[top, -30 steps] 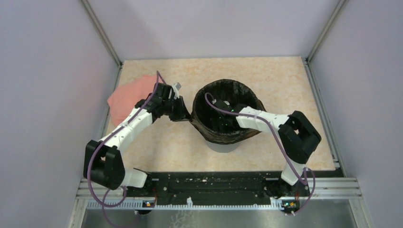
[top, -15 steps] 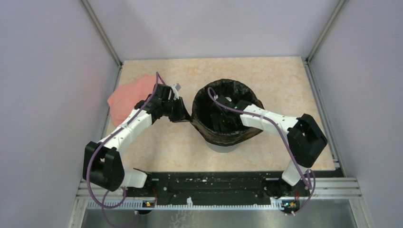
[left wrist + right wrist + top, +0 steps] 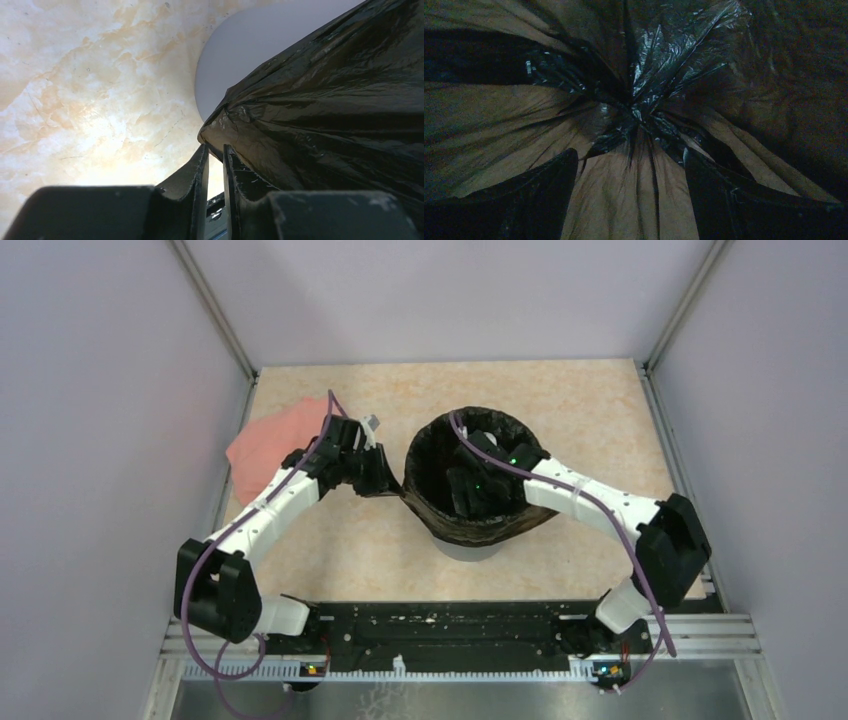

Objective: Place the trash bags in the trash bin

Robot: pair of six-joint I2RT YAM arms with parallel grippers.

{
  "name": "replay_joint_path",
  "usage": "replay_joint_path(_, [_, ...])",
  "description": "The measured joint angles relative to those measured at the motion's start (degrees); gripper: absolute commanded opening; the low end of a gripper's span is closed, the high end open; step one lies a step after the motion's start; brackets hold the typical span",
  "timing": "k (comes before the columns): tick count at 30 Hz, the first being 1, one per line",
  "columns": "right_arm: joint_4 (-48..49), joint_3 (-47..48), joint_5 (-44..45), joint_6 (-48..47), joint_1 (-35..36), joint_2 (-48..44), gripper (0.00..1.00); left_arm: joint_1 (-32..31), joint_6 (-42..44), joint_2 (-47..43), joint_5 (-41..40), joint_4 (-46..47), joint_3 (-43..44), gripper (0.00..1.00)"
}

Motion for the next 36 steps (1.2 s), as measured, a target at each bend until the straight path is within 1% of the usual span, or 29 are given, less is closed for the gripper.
replay_joint_path(5, [-1.57, 2.36, -0.11, 0.26, 0.0, -3.17, 0.78, -0.02, 0.74, -0.39, -0.9, -1.66, 2.23, 0.3])
replay_joint_path(13, [-3.72, 7.26, -0.09, 1.18, 0.02, -10.93, 0.79, -0.04, 1.33, -4.11, -0.94, -4.04, 6.27, 0.49])
replay_joint_path(21, [-3.08, 13.42, 0.72, 1.46, 0.02, -20.72, 0.83, -0.26, 2.03, -8.61, 0.72, -6.27, 12.39, 0.73])
replay_joint_path(26, [-1.92, 14.43, 2.05, 1.49, 0.04, -27.15, 0.86, -0.63, 2.45, -11.43, 3.26, -6.58, 16.94, 0.84])
replay_joint_path(27, [-1.77, 14.43, 2.34, 1.49, 0.04, -28.39, 0.86, -0.72, 2.58, -11.96, 3.65, -6.58, 17.77, 0.93])
replay_joint_path(28, [-1.68, 14.43, 2.62, 1.46, 0.04, -29.57, 0.86, -0.79, 2.62, -12.46, 3.96, -6.58, 18.45, 0.98])
replay_joint_path(34, [-1.36, 14.4, 4.09, 1.51, 0.04, -34.93, 0.89, -0.94, 3.08, -15.89, 4.96, -6.69, 20.9, 0.98])
replay_joint_path(35, [-1.29, 14.29, 4.44, 1.55, 0.04, -35.85, 0.95, -0.94, 3.23, -16.2, 5.05, -6.75, 21.29, 0.99])
replay_joint_path(36, [-1.31, 14.25, 4.66, 1.6, 0.04, -36.57, 0.96, -0.94, 3.41, -16.44, 5.09, -6.78, 21.64, 0.99])
